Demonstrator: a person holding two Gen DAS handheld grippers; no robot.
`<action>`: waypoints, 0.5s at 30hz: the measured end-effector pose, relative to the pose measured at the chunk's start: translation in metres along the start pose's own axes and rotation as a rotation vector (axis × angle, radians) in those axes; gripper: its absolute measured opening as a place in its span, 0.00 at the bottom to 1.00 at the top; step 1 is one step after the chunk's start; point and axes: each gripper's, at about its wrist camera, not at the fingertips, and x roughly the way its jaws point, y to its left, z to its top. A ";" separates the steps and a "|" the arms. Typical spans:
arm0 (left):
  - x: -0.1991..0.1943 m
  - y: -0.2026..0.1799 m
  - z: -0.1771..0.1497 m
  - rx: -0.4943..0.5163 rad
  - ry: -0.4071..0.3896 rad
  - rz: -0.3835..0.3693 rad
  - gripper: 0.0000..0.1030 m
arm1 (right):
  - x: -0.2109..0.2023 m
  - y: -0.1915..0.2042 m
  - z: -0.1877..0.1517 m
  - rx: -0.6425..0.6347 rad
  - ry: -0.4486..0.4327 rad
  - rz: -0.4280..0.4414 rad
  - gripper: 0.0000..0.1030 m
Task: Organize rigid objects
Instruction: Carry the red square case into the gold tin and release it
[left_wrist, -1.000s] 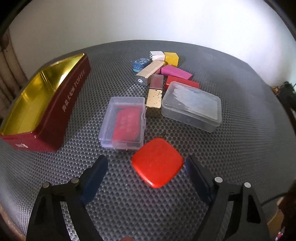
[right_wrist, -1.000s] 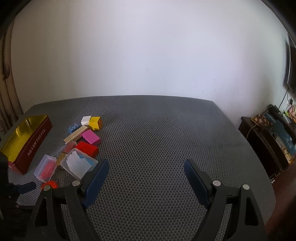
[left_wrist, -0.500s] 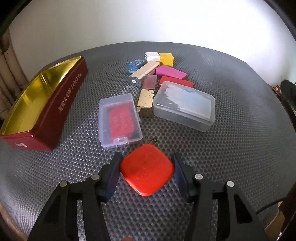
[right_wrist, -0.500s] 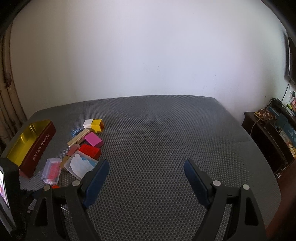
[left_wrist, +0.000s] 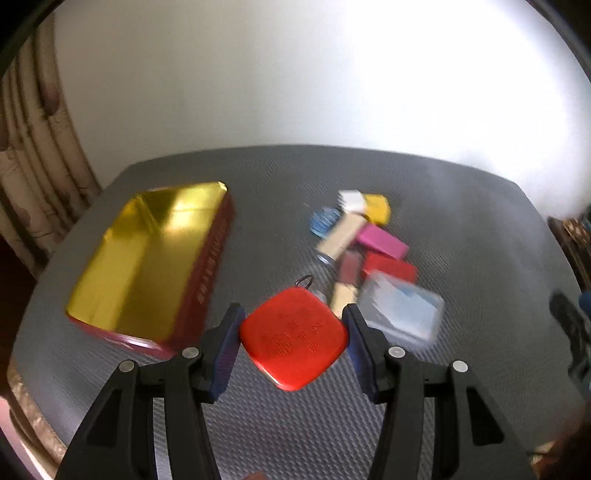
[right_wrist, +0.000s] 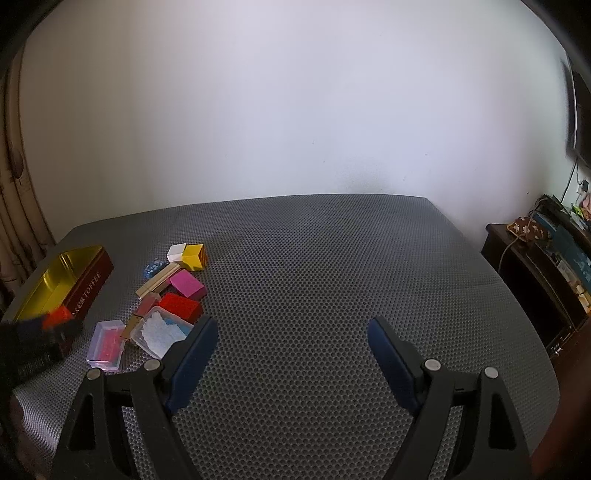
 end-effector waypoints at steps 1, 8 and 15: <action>0.000 0.005 0.003 -0.008 -0.002 0.003 0.49 | 0.000 0.001 -0.001 -0.001 0.000 -0.001 0.83; 0.006 0.027 0.017 -0.041 -0.008 0.046 0.49 | 0.000 0.002 -0.002 -0.005 0.000 -0.003 0.84; 0.009 0.054 0.025 -0.075 -0.011 0.102 0.49 | 0.001 0.002 -0.002 -0.003 0.010 0.000 0.84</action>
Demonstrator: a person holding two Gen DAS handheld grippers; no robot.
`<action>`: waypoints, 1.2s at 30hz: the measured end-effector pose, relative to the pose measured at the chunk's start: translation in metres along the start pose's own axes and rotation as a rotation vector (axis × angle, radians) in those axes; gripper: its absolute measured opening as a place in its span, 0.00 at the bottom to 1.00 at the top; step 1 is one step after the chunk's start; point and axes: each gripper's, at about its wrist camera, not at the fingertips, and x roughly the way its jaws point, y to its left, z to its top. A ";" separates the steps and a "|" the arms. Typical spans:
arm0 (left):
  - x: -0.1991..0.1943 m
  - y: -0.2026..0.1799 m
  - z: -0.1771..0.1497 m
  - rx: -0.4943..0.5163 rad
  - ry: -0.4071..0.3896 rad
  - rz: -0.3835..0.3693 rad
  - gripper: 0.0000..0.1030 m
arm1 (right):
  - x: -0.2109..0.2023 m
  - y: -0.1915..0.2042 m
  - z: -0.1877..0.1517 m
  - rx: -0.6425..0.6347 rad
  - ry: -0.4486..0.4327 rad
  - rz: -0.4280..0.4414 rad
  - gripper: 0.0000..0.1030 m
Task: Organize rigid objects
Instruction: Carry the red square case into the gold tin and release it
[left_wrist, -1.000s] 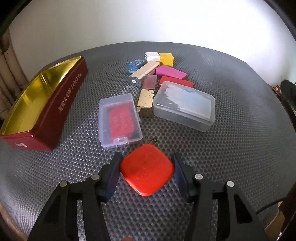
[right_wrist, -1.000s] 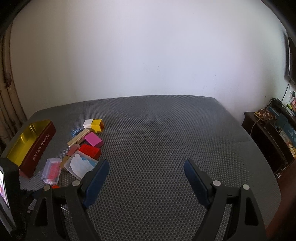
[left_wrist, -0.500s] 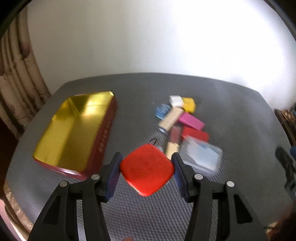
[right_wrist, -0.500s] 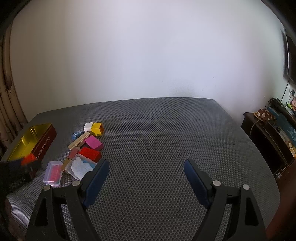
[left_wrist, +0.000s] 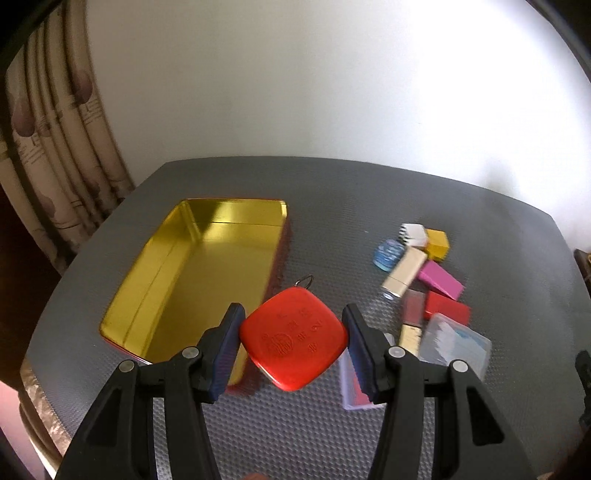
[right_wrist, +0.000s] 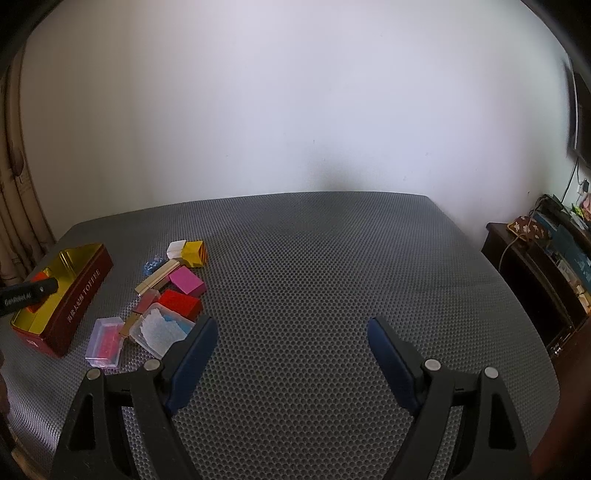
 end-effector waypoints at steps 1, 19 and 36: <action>0.002 0.005 0.002 -0.004 -0.001 0.011 0.49 | 0.000 0.000 0.000 0.000 -0.001 -0.001 0.84; 0.083 0.118 0.009 -0.111 0.167 0.080 0.49 | 0.005 0.005 -0.006 -0.014 0.007 0.002 0.84; 0.113 0.144 -0.007 -0.138 0.227 0.141 0.50 | 0.010 0.004 -0.009 -0.011 0.020 -0.002 0.83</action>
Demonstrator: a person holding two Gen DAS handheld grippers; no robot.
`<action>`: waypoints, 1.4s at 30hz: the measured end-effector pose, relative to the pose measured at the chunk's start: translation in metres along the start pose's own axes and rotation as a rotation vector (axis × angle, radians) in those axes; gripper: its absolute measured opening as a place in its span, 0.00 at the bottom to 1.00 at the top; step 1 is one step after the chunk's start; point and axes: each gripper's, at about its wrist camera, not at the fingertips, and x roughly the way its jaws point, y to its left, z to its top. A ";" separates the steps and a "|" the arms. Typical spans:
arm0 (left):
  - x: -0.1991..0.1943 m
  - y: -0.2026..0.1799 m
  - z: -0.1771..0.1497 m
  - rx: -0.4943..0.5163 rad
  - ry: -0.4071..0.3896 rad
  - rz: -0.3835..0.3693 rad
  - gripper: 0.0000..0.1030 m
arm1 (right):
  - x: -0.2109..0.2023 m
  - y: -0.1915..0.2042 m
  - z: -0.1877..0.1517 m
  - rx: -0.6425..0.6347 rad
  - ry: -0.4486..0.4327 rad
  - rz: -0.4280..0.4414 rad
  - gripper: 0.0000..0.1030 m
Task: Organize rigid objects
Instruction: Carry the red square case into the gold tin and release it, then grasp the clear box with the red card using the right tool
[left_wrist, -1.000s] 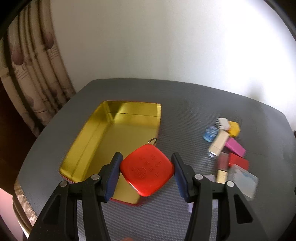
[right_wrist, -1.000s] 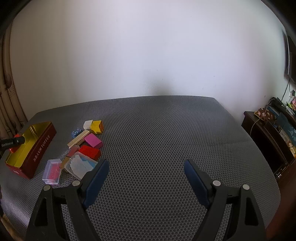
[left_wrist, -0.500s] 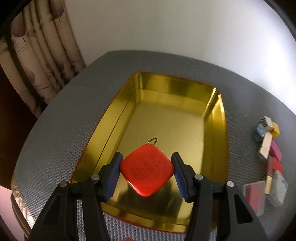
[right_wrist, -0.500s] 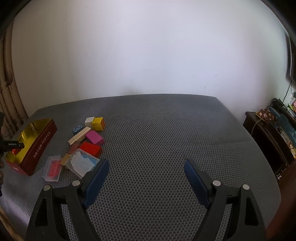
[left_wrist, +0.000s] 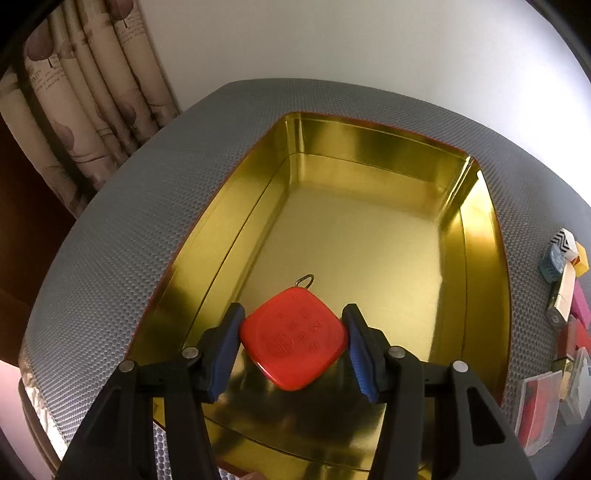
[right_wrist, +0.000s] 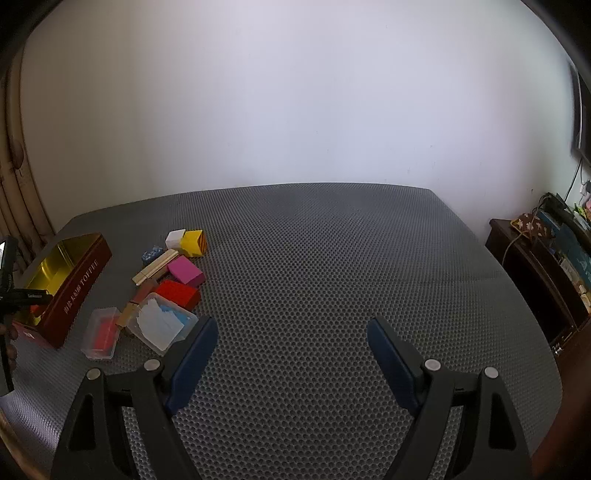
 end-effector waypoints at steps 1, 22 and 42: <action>0.001 0.002 0.000 -0.003 -0.001 -0.003 0.50 | 0.000 0.000 0.000 -0.001 0.001 -0.001 0.83; -0.140 0.050 -0.092 -0.030 -0.393 -0.167 1.00 | 0.020 0.150 -0.026 -0.318 0.201 0.318 0.83; -0.148 0.065 -0.102 -0.054 -0.331 -0.264 1.00 | 0.077 0.206 -0.017 -0.225 0.297 0.230 0.52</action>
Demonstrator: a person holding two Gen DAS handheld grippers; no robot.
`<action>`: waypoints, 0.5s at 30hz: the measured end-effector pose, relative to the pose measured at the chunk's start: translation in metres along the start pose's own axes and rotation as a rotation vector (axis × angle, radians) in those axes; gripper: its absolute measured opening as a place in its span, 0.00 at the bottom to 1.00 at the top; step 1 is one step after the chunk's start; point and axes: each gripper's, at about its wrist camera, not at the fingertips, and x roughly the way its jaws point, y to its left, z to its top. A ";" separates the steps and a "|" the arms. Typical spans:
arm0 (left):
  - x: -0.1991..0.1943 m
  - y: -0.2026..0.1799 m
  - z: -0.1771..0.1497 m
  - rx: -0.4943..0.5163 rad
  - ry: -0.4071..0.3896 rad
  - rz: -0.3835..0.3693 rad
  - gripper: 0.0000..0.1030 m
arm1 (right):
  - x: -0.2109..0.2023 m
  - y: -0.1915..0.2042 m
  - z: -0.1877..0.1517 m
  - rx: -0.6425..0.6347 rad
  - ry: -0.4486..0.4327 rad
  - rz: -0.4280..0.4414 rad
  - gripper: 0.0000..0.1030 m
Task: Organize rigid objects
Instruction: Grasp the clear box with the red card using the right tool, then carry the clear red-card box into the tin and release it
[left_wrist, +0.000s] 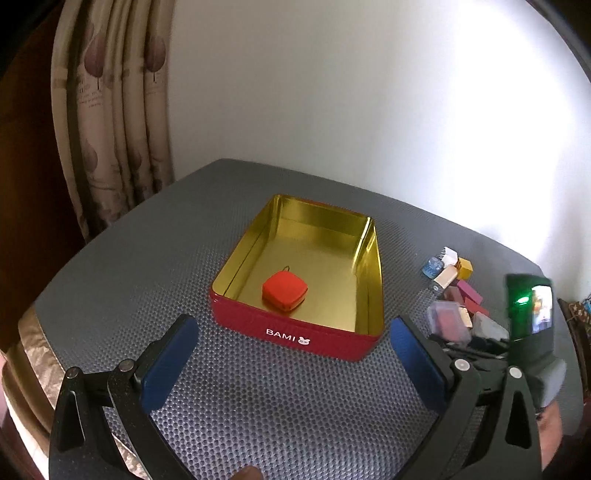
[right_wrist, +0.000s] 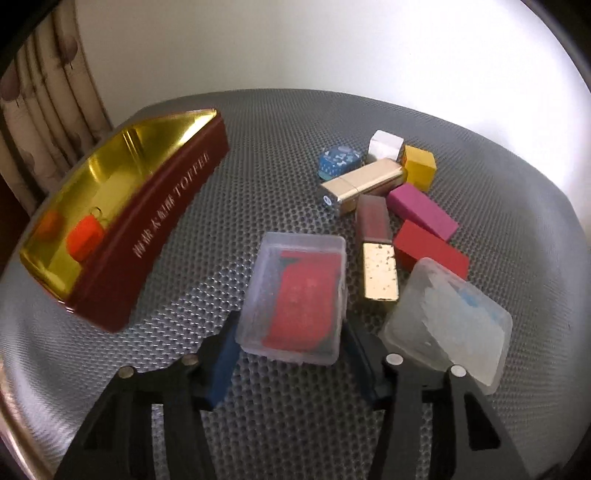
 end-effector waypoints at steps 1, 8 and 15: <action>0.000 0.000 -0.001 -0.002 0.003 0.000 1.00 | -0.014 -0.002 0.002 -0.002 -0.021 0.012 0.52; -0.003 -0.002 -0.002 0.002 -0.004 0.022 1.00 | -0.100 -0.011 0.035 0.010 -0.179 0.049 0.52; -0.006 -0.009 -0.003 0.023 -0.016 0.039 1.00 | -0.174 -0.009 0.107 -0.020 -0.363 0.088 0.52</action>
